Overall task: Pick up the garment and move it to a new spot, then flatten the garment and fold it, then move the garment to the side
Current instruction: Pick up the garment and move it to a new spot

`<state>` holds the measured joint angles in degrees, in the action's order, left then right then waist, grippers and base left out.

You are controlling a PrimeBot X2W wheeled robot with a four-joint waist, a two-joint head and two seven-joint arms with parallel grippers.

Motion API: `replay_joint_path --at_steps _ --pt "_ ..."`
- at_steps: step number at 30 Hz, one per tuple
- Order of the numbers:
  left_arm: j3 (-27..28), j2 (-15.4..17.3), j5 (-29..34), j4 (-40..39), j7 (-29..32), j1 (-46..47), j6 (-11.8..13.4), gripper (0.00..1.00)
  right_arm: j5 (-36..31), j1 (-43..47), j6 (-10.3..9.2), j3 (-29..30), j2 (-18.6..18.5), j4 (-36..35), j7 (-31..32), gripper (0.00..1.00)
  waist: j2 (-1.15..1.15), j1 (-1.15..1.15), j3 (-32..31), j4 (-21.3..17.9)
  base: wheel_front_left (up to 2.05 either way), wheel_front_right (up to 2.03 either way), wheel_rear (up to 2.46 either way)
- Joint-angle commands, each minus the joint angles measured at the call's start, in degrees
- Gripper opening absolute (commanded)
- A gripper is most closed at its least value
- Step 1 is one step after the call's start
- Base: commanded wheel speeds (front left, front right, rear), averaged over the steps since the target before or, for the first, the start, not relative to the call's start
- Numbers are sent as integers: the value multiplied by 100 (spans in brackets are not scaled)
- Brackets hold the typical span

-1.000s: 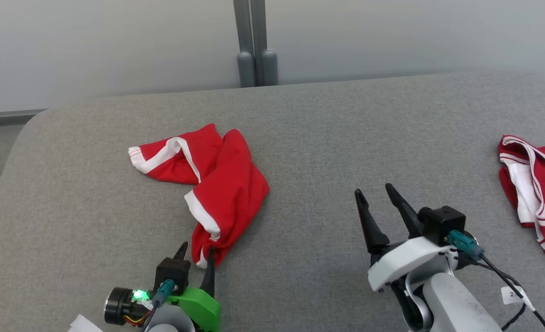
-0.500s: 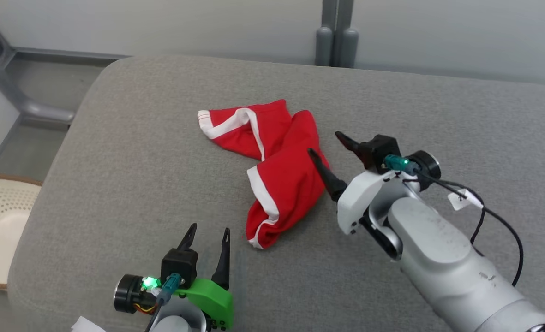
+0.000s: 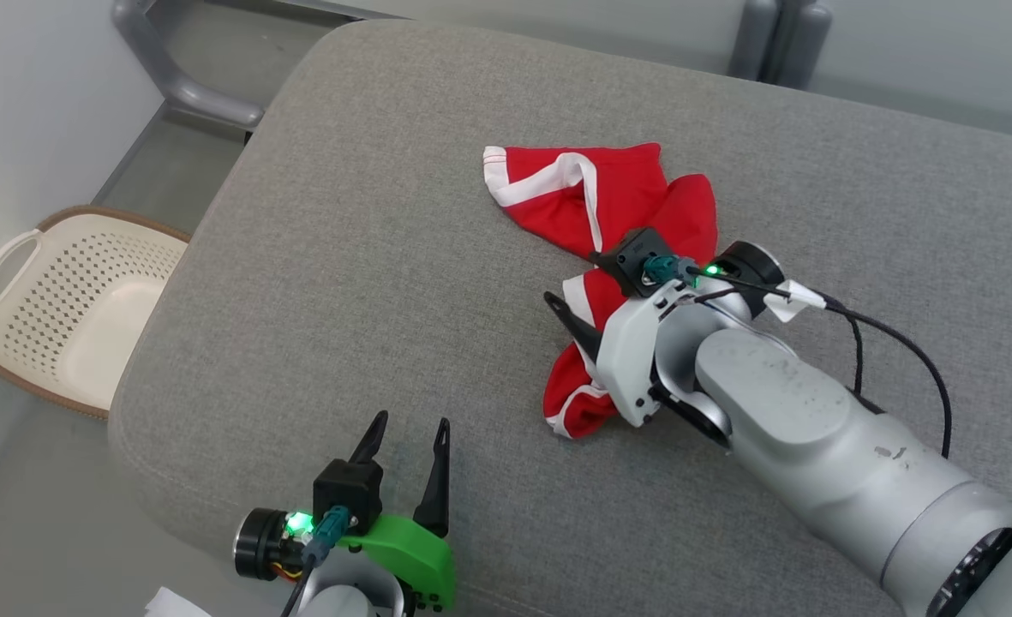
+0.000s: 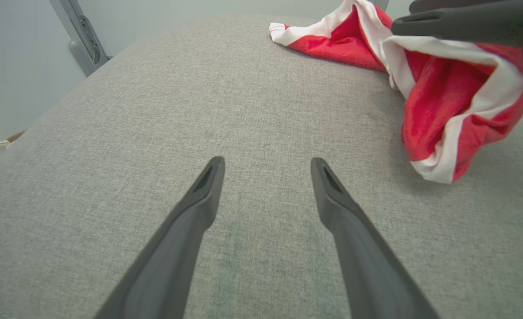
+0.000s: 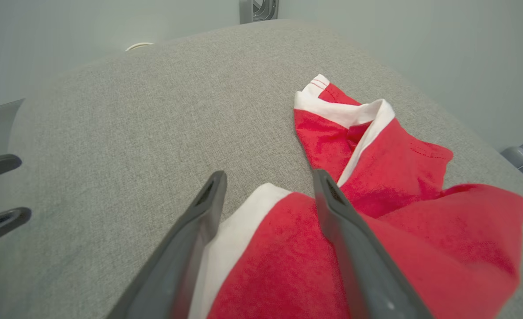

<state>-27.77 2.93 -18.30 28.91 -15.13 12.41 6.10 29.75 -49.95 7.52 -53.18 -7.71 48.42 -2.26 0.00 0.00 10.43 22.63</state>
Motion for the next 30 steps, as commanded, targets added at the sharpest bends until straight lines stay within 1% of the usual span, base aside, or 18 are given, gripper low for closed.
replay_joint_path --at_steps 1,6,7,8,9,10,12,16,20,23,24,26,29,30 --pt "-16 -1 -65 -21 1 75 40 100 74 -142 -7 -121 -116 59 92 100 0 0 152 146 0 0 0" --pt "-97 -2 -212 -42 1 135 94 100 188 -373 -7 -751 -226 451 737 100 0 0 230 184 0 0 0" --pt "-119 -2 -247 -49 1 152 103 100 243 -399 -7 -850 -235 500 814 95 0 0 244 192 0 0 0" --pt "-130 -2 -273 -54 1 166 110 100 272 -435 -7 -893 -255 561 853 60 0 0 253 198 0 0 0" --pt "-145 -2 -281 -58 1 178 117 100 247 -484 -7 -953 -295 631 863 33 0 0 259 204 0 0 0" --pt "-159 -2 -297 -62 1 189 123 100 258 -520 -8 -966 -321 708 801 0 0 0 262 207 0 0 0" --pt "-157 -2 -321 -63 1 189 146 100 332 -608 -8 -852 -308 857 608 0 0 0 249 195 0 0 0" --pt "-65 2 -254 2 1 101 151 100 381 -865 -8 -459 -204 1175 -64 0 0 0 129 35 0 0 0" --pt "71 2 -123 96 1 -23 95 100 622 -1128 -8 182 -19 1368 -941 0 0 0 -82 -294 0 0 0" --pt "181 5 -43 176 1 -62 45 100 756 -1400 -8 791 14 1377 -1257 0 0 0 -252 -647 0 0 0" --pt "217 5 -42 193 1 -84 36 100 751 -1432 -8 977 30 1337 -1279 0 0 0 -297 -759 0 0 0" --pt "281 5 3 224 1 -105 5 100 635 -1568 -8 1589 -44 980 -1301 0 0 0 -366 -1016 0 0 0" --pt "355 5 51 260 1 -123 -18 100 280 -1213 -8 2635 -83 336 -1292 0 0 0 -453 -1407 0 0 0" --pt "387 5 56 250 1 -115 -18 100 157 -1051 -8 2934 -40 143 -1292 0 0 0 -473 -1514 0 0 0"
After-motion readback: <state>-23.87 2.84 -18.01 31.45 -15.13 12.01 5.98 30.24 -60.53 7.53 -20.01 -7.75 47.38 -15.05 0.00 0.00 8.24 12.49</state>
